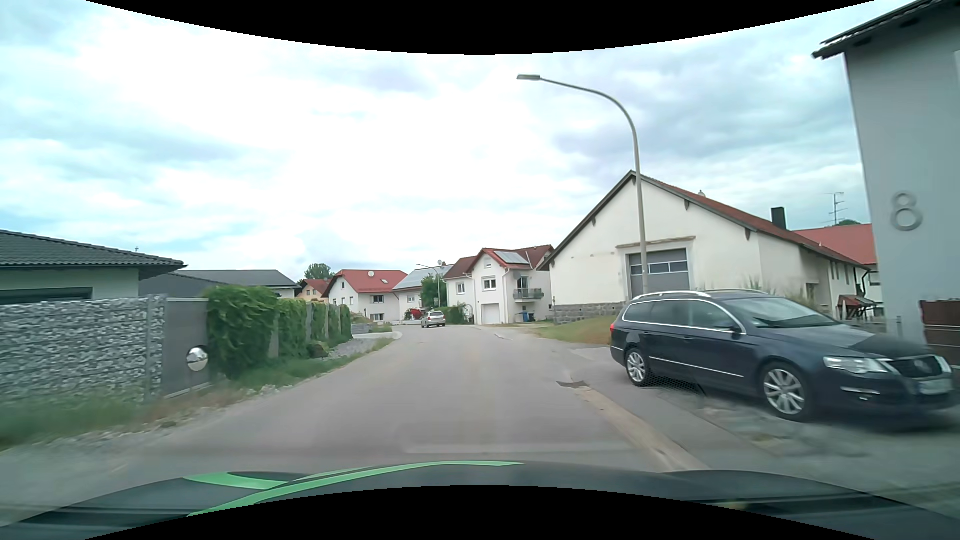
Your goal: Follow the waypoints while adhering to traffic rules and regulations
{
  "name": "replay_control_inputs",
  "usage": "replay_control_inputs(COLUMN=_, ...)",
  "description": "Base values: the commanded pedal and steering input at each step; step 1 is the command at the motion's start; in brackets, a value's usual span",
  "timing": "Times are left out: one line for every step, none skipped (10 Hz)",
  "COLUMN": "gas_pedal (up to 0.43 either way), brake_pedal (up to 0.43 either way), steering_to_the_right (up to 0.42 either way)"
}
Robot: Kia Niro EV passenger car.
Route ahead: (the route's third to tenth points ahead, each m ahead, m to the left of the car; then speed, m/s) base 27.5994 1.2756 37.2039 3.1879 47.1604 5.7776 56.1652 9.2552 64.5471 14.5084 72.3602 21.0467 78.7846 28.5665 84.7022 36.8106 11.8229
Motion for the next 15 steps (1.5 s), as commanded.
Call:
replay_control_inputs(gas_pedal=0.130, brake_pedal=0.000, steering_to_the_right=-0.004)
replay_control_inputs(gas_pedal=0.079, brake_pedal=0.000, steering_to_the_right=-0.004)
replay_control_inputs(gas_pedal=0.067, brake_pedal=0.000, steering_to_the_right=-0.004)
replay_control_inputs(gas_pedal=0.067, brake_pedal=0.000, steering_to_the_right=-0.004)
replay_control_inputs(gas_pedal=0.008, brake_pedal=0.000, steering_to_the_right=-0.007)
replay_control_inputs(gas_pedal=0.000, brake_pedal=0.000, steering_to_the_right=-0.012)
replay_control_inputs(gas_pedal=0.000, brake_pedal=0.000, steering_to_the_right=-0.015)
replay_control_inputs(gas_pedal=0.000, brake_pedal=0.000, steering_to_the_right=-0.015)
replay_control_inputs(gas_pedal=0.000, brake_pedal=0.000, steering_to_the_right=-0.015)
replay_control_inputs(gas_pedal=0.000, brake_pedal=0.000, steering_to_the_right=-0.015)
replay_control_inputs(gas_pedal=0.000, brake_pedal=0.000, steering_to_the_right=-0.016)
replay_control_inputs(gas_pedal=0.000, brake_pedal=0.000, steering_to_the_right=-0.016)
replay_control_inputs(gas_pedal=0.008, brake_pedal=0.000, steering_to_the_right=-0.019)
replay_control_inputs(gas_pedal=0.020, brake_pedal=0.000, steering_to_the_right=-0.022)
replay_control_inputs(gas_pedal=0.028, brake_pedal=0.000, steering_to_the_right=-0.028)
